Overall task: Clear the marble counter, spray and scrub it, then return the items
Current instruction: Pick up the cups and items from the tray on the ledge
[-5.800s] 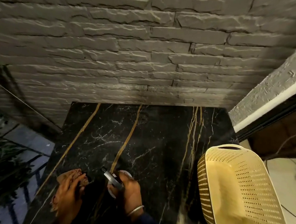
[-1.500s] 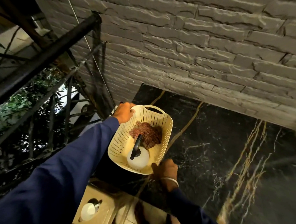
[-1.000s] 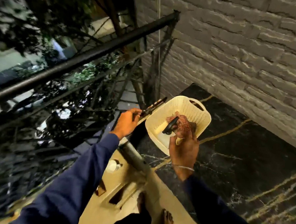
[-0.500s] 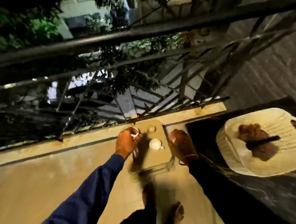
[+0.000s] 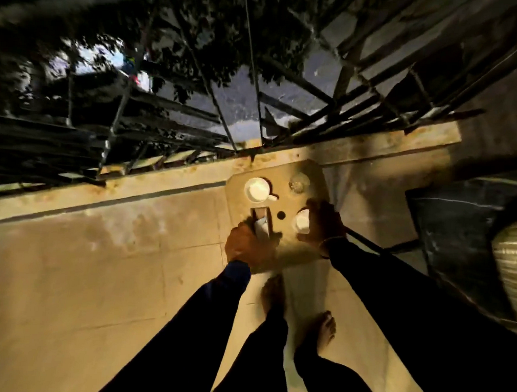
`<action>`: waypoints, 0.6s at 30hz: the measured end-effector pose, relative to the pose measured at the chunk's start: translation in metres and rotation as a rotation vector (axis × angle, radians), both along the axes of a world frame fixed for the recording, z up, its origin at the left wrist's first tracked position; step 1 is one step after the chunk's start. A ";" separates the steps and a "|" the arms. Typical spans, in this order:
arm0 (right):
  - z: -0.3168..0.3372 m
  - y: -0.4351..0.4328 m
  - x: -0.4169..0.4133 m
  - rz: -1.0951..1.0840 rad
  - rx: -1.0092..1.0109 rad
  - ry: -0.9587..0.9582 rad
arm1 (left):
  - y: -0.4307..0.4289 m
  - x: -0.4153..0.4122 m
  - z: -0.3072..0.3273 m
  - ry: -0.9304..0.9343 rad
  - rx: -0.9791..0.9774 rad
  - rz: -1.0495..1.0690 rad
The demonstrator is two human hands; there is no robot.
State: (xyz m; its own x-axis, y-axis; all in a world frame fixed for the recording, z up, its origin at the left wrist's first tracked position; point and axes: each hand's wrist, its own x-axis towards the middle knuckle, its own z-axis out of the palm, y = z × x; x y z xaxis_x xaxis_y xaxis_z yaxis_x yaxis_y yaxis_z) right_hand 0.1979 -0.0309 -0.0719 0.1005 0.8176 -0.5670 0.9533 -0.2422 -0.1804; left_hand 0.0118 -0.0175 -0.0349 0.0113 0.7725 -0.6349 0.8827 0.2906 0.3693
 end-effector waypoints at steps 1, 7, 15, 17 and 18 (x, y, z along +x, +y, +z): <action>-0.006 0.002 -0.002 0.001 -0.012 0.000 | 0.002 0.001 -0.005 0.001 -0.020 0.036; -0.017 0.013 -0.004 -0.087 0.014 0.120 | 0.006 0.014 -0.018 -0.007 -0.009 0.153; 0.064 0.011 0.000 -0.227 0.111 0.093 | 0.017 0.020 0.059 0.030 -0.008 -0.004; 0.104 0.013 0.008 -0.250 0.174 0.093 | 0.020 0.023 0.087 0.069 -0.010 -0.079; 0.126 0.014 0.013 -0.253 0.198 0.096 | 0.022 0.027 0.102 0.083 0.004 -0.112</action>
State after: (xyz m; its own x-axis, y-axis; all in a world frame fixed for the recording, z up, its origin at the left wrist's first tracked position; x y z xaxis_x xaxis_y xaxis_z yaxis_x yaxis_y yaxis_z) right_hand 0.2113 -0.0173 0.0545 0.2681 0.8689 -0.4161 0.8438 -0.4202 -0.3339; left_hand 0.0384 0.0045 0.0672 0.0448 0.7716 -0.6345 0.9371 0.1876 0.2943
